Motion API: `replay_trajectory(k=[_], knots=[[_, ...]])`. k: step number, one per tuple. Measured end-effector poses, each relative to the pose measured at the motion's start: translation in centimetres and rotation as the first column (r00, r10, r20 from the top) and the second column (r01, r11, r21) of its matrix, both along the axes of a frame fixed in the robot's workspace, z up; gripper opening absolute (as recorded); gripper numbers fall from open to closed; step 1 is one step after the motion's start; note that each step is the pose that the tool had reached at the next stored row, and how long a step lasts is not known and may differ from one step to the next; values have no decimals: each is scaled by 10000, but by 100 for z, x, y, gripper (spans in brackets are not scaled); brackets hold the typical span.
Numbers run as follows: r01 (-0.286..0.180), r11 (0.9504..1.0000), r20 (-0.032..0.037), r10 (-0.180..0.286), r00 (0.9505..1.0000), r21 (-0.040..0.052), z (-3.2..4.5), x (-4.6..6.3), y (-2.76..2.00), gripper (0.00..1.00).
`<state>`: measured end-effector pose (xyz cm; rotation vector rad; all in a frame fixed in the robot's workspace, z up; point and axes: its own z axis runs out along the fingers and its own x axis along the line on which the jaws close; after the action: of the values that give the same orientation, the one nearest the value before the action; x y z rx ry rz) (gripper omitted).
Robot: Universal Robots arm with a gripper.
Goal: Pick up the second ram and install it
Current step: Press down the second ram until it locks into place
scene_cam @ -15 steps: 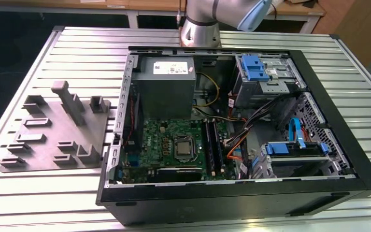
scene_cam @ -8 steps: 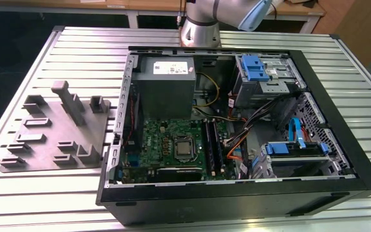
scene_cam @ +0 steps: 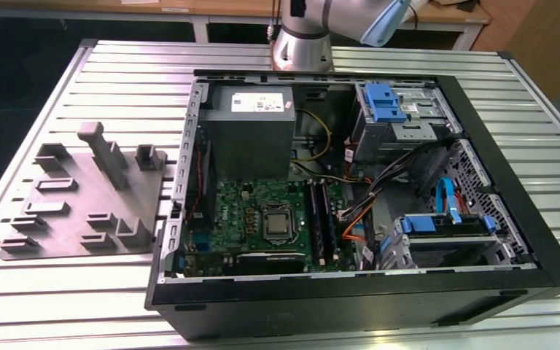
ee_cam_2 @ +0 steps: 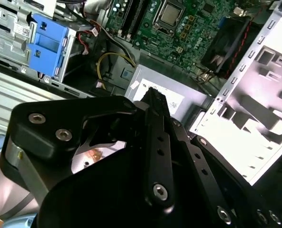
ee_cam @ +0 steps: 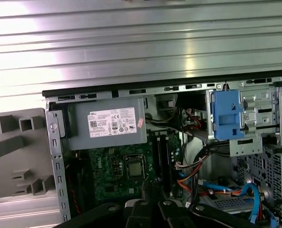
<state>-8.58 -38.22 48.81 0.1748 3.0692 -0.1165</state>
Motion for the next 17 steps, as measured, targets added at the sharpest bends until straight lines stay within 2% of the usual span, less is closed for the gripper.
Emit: replay_trajectory(k=[5,8,12,17], knots=[[0,10000,-60,0,10000,0,-41,108,-1,10],[0,10000,-78,0,10000,5,-87,145,-26,10],[1,10000,-94,-1,10000,11,-153,175,-87,10],[2,10000,-98,-2,10000,12,-244,187,-186,10]])
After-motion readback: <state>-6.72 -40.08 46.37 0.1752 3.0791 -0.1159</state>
